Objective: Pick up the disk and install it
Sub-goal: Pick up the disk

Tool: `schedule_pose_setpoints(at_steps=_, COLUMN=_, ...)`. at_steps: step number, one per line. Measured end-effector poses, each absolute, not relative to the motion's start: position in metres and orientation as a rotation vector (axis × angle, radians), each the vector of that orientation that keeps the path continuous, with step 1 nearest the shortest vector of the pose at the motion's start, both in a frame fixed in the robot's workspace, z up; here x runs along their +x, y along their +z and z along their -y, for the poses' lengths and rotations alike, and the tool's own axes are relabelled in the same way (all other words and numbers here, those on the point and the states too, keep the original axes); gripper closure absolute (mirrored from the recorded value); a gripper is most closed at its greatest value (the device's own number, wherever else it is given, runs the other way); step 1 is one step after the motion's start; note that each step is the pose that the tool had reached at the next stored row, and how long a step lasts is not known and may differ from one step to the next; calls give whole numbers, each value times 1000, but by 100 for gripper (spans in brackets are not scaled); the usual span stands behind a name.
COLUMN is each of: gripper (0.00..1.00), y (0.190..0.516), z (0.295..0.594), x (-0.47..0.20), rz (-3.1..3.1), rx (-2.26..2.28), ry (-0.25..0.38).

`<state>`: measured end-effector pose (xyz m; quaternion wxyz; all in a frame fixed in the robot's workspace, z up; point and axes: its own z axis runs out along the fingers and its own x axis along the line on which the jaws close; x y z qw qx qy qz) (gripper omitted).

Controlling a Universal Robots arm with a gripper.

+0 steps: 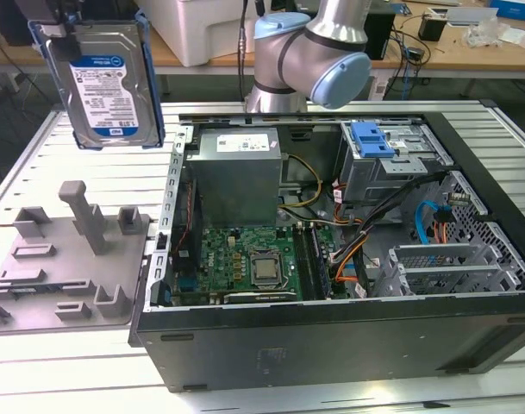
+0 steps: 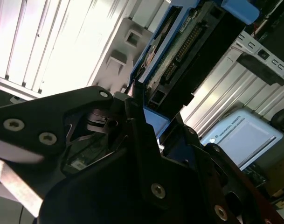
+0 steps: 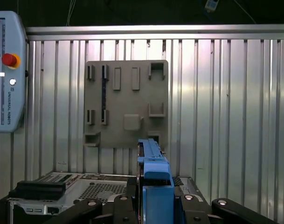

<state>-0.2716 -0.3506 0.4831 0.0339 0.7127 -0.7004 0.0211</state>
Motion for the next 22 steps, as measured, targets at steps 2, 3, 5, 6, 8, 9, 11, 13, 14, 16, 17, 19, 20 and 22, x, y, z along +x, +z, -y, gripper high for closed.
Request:
schedule_pose_setpoints(at_steps=2, gripper=63, y=484, z=352, x=-265, rz=2154, rx=2192, ry=65)
schedule_pose_setpoints(at_steps=3, gripper=63, y=484, z=353, x=-263, rz=2154, rx=2192, ry=65)
schedule_pose_setpoints(at_steps=5, gripper=63, y=485, z=355, x=-257, rz=2154, rx=2192, ry=65)
schedule_pose_setpoints(at_steps=6, gripper=63, y=485, z=355, x=-255, rz=2154, rx=2192, ry=65)
schedule_pose_setpoints(at_steps=8, gripper=63, y=486, z=358, x=-249, rz=2154, rx=2192, ry=65)
schedule_pose_setpoints(at_steps=9, gripper=63, y=486, z=360, x=-244, rz=2154, rx=2192, ry=65)
schedule_pose_setpoints(at_steps=11, gripper=63, y=487, z=362, x=-239, rz=2154, rx=2192, ry=65)
schedule_pose_setpoints(at_steps=13, gripper=63, y=487, z=364, x=-236, rz=2154, rx=2192, ry=65)
schedule_pose_setpoints(at_steps=14, gripper=63, y=487, z=366, x=-235, rz=2154, rx=2192, ry=65)
schedule_pose_setpoints(at_steps=16, gripper=63, y=488, z=370, x=-233, rz=2154, rx=2192, ry=65)
schedule_pose_setpoints(at_steps=17, gripper=63, y=488, z=372, x=-232, rz=2154, rx=2192, ry=65)
schedule_pose_setpoints(at_steps=19, gripper=63, y=488, z=377, x=-230, rz=2154, rx=2192, ry=65)
schedule_pose_setpoints(at_steps=20, gripper=63, y=488, z=379, x=-229, rz=2154, rx=2192, ry=65)
schedule_pose_setpoints(at_steps=22, gripper=63, y=489, z=385, x=-225, rz=2154, rx=2192, ry=65)
